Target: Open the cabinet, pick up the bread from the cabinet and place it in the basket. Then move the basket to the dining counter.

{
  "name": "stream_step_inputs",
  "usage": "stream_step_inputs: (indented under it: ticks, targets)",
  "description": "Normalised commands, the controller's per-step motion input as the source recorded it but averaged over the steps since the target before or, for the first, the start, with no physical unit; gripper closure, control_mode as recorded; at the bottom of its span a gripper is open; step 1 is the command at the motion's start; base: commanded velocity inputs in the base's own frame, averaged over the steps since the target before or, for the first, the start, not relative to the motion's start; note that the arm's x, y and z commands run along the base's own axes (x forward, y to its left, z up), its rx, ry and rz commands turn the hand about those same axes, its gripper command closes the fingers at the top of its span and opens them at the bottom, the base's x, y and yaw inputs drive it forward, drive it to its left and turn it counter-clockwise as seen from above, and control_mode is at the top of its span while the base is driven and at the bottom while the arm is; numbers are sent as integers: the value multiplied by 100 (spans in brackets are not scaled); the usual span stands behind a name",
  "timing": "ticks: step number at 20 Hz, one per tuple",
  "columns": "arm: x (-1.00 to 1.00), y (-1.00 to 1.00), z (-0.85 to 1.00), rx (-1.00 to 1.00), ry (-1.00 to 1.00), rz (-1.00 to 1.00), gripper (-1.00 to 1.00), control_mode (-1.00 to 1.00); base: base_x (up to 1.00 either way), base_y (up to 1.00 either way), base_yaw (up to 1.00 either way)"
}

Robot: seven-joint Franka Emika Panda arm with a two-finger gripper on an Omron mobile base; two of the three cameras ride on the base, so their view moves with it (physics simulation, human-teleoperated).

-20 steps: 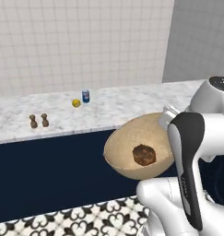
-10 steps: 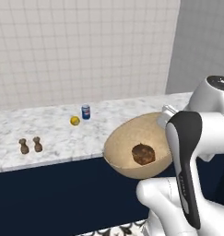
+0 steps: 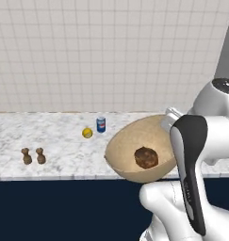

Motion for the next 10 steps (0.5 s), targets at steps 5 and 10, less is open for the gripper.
stream_step_inputs:
  ticks: [5,10]
  targets:
    - [10,-27,0,4,0,3,100,-100,31,-34,11]
    - [51,-91,0,14,1,0,100,-100,0,0,0]
